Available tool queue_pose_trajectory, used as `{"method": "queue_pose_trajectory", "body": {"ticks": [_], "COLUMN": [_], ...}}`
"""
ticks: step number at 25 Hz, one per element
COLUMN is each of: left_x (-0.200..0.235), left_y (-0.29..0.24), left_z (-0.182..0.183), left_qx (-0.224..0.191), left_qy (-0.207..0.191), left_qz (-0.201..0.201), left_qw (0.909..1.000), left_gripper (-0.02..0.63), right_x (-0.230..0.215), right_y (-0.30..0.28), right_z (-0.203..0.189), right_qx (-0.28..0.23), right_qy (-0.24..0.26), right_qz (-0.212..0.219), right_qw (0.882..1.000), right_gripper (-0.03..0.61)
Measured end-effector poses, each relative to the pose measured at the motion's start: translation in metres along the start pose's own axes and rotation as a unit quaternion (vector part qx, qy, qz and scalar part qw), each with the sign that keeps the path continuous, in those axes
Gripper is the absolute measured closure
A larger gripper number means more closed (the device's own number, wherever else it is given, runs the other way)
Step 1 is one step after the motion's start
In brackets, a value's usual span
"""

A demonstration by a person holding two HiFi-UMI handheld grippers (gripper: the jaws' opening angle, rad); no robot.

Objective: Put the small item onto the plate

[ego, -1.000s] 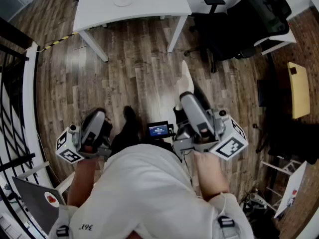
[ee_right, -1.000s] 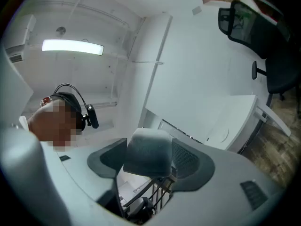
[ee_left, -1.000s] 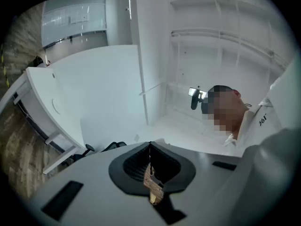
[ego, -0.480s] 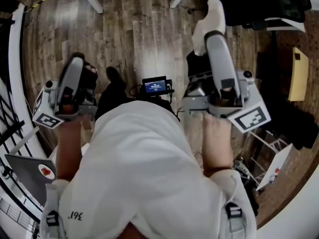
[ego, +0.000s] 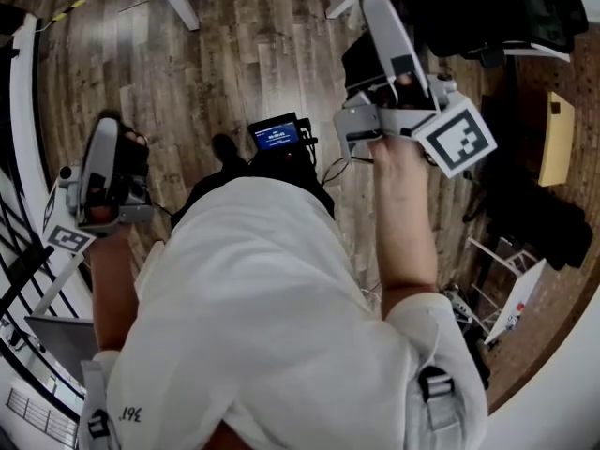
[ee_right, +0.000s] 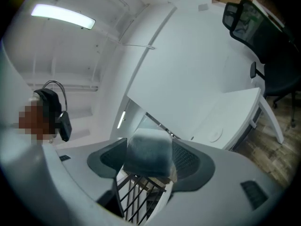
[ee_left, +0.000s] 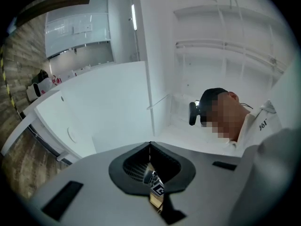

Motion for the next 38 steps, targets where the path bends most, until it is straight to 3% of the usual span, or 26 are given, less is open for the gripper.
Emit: {"method": "queue_pose_trajectory", "body": {"ticks": [7, 8, 10, 12, 14, 16, 18, 20, 22, 23, 24, 25, 26, 28, 29, 30, 31, 32, 33, 35, 38], "left_x": [0.064, 0.077, 0.100, 0.123, 0.147, 0.172, 0.205, 0.239, 0.255, 0.256, 0.255, 0.252, 0.250, 0.250, 0.252, 0.257, 0.264, 0.273, 0.282, 0.294, 0.294], "left_y": [0.006, 0.004, -0.003, -0.020, -0.046, -0.074, -0.103, -0.125, -0.131, -0.129, -0.127, -0.124, -0.123, -0.124, -0.125, -0.126, -0.127, -0.128, -0.129, -0.132, -0.137], "left_z": [0.028, 0.032, 0.040, 0.052, 0.069, 0.083, 0.100, 0.119, 0.128, 0.127, 0.126, 0.124, 0.124, 0.125, 0.127, 0.130, 0.134, 0.140, 0.148, 0.164, 0.173], "left_qx": [-0.037, -0.042, -0.050, -0.060, -0.070, -0.073, -0.073, -0.080, -0.088, -0.090, -0.092, -0.094, -0.096, -0.096, -0.094, -0.088, -0.078, -0.066, -0.053, -0.029, 0.012], "left_qy": [0.006, 0.010, 0.018, 0.022, 0.022, 0.029, 0.040, 0.043, 0.042, 0.042, 0.044, 0.046, 0.047, 0.049, 0.051, 0.055, 0.061, 0.067, 0.074, 0.083, 0.088], "left_qz": [0.045, 0.056, 0.085, 0.114, 0.142, 0.169, 0.184, 0.186, 0.183, 0.183, 0.184, 0.184, 0.182, 0.169, 0.157, 0.142, 0.125, 0.106, 0.089, 0.059, 0.013], "left_qw": [0.9983, 0.9975, 0.9950, 0.9914, 0.9871, 0.9825, 0.9793, 0.9783, 0.9782, 0.9780, 0.9776, 0.9774, 0.9775, 0.9797, 0.9818, 0.9844, 0.9872, 0.9898, 0.9919, 0.9944, 0.9960], "left_gripper": [0.607, 0.607, 0.607, 0.607, 0.607, 0.607, 0.607, 0.609, 0.607, 0.607, 0.607, 0.607, 0.607, 0.609, 0.607, 0.607, 0.607, 0.607, 0.607, 0.607, 0.607], "right_x": [-0.110, -0.137, -0.212, -0.295, -0.372, -0.437, -0.491, -0.528, -0.539, -0.536, -0.529, -0.515, -0.494, -0.438, -0.409, -0.382, -0.358, -0.339, -0.322, -0.292, -0.248], "right_y": [-0.110, -0.133, -0.176, -0.236, -0.303, -0.358, -0.399, -0.432, -0.442, -0.437, -0.430, -0.422, -0.413, -0.381, -0.359, -0.333, -0.308, -0.285, -0.269, -0.260, -0.261], "right_z": [0.006, 0.009, 0.017, 0.029, 0.045, 0.050, 0.045, 0.037, 0.028, 0.025, 0.026, 0.033, 0.045, 0.072, 0.080, 0.081, 0.077, 0.068, 0.056, 0.034, 0.033], "right_qx": [0.049, 0.064, 0.116, 0.183, 0.250, 0.307, 0.357, 0.399, 0.429, 0.431, 0.416, 0.381, 0.336, 0.268, 0.252, 0.240, 0.228, 0.214, 0.199, 0.165, 0.115], "right_qy": [-0.010, 0.002, 0.051, 0.135, 0.224, 0.267, 0.282, 0.316, 0.348, 0.355, 0.355, 0.347, 0.328, 0.261, 0.218, 0.170, 0.117, 0.061, 0.004, -0.078, -0.067], "right_qz": [-0.030, -0.046, -0.135, -0.203, -0.255, -0.294, -0.309, -0.318, -0.336, -0.349, -0.358, -0.356, -0.344, -0.303, -0.279, -0.257, -0.240, -0.228, -0.213, -0.171, -0.139], "right_qw": [0.998, 0.997, 0.983, 0.953, 0.907, 0.865, 0.835, 0.800, 0.763, 0.752, 0.757, 0.779, 0.813, 0.877, 0.901, 0.921, 0.936, 0.948, 0.957, 0.968, 0.981], "right_gripper": [0.275, 0.275, 0.275, 0.276, 0.276, 0.276, 0.276, 0.275, 0.275, 0.275, 0.238, 0.131, 0.059, 0.058, 0.062, 0.113, 0.218, 0.323, 0.383, 0.574, 0.577]}}
Point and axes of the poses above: the fingertips, and each gripper's own axes: y backward along the fingers, x to its left, z out of its top, the point moved 6 cm from there along y, backward along the fingers, and after that the axes turned 11 degrees about x, right-handed, at the moved point
